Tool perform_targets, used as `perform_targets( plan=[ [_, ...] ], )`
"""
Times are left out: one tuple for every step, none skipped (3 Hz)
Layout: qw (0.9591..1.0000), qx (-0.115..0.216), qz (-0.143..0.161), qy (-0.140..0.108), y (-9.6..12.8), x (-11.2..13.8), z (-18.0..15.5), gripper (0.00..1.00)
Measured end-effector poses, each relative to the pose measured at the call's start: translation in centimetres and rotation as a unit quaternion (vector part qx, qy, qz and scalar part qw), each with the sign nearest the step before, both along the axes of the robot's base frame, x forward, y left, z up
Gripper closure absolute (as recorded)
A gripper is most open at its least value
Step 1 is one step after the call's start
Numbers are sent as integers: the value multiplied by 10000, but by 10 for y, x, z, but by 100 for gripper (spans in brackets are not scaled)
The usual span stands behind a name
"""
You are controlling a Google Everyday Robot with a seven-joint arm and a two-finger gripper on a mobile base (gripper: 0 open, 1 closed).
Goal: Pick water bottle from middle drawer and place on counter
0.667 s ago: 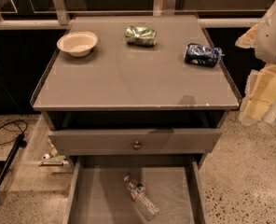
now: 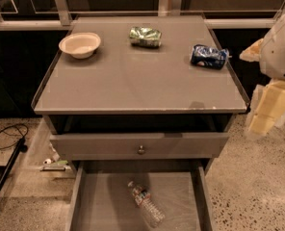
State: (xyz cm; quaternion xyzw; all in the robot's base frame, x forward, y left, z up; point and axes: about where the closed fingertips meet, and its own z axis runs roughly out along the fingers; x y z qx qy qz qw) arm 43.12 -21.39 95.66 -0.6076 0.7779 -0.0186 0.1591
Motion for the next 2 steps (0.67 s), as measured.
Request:
perform_targets(
  plan=[
    [9996,263,67,121,-1,-14,-38,0],
    [9984,548,6,171,-10,-27,-83,0]
  ],
)
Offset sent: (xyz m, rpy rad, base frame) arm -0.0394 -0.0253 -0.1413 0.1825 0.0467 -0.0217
